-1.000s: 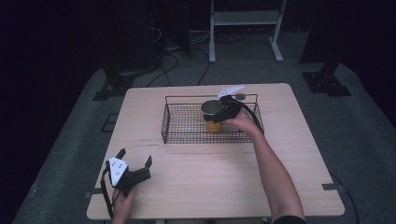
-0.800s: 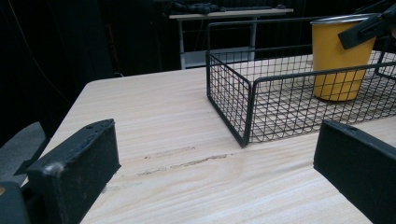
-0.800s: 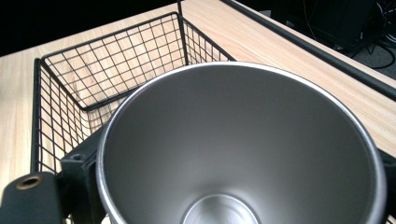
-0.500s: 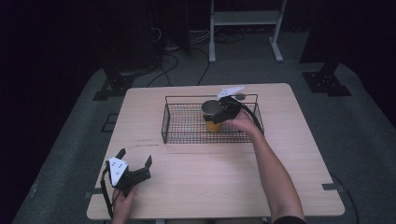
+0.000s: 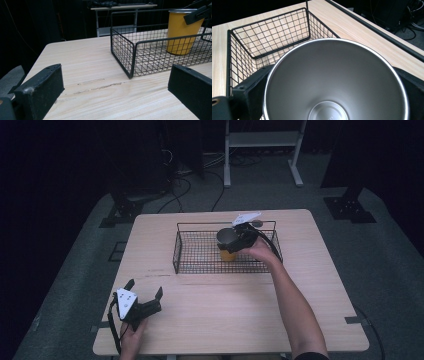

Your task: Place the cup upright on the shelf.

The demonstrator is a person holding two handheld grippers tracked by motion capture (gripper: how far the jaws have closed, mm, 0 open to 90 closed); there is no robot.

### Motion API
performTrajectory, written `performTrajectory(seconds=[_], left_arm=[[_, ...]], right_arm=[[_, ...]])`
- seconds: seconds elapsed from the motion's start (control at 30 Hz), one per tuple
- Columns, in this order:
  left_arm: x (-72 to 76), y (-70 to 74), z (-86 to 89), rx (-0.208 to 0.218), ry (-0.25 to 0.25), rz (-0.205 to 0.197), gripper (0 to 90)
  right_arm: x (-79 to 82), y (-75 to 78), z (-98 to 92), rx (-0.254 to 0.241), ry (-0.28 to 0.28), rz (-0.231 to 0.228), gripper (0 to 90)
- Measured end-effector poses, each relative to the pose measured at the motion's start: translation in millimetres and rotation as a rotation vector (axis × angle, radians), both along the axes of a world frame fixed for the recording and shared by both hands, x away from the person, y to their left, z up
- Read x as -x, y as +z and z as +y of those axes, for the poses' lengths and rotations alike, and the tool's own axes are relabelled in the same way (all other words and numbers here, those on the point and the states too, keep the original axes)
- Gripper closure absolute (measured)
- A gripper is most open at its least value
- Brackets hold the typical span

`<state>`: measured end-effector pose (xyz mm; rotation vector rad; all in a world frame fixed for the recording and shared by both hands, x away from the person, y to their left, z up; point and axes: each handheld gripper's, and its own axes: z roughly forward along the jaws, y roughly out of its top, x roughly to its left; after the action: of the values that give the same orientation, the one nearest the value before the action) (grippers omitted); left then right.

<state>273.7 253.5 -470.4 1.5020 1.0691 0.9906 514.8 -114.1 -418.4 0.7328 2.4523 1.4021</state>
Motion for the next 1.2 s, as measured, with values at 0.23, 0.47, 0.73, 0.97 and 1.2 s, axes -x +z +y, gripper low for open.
performTrajectory(seconds=[0.23, 0.47, 0.73, 0.97, 1.2], left_arm=[[-0.2, 0.1, 0.1, -0.001, 0.001, 0.002, 0.0], [-0.4, 0.0, -0.2, -0.003, 0.002, 0.002, 0.0], [-0.6, 0.0, -0.1, -0.002, 0.003, 0.004, 0.0], [-0.5, 0.1, -0.4, -0.004, 0.003, 0.003, 0.0], [0.0, 0.0, -0.1, -0.001, 0.001, 0.000, 0.0]], right_arm=[[1.4, 0.3, -0.3, -0.006, 0.006, 0.002, 0.4], [2.9, 4.8, -1.3, -0.025, 0.001, -0.006, 0.0], [4.4, 11.5, -4.0, -0.075, -0.001, -0.015, 0.0], [7.3, 21.2, -9.2, -0.115, -0.014, -0.036, 0.0], [12.4, 29.3, -15.6, -0.142, -0.013, -0.043, 0.0]])
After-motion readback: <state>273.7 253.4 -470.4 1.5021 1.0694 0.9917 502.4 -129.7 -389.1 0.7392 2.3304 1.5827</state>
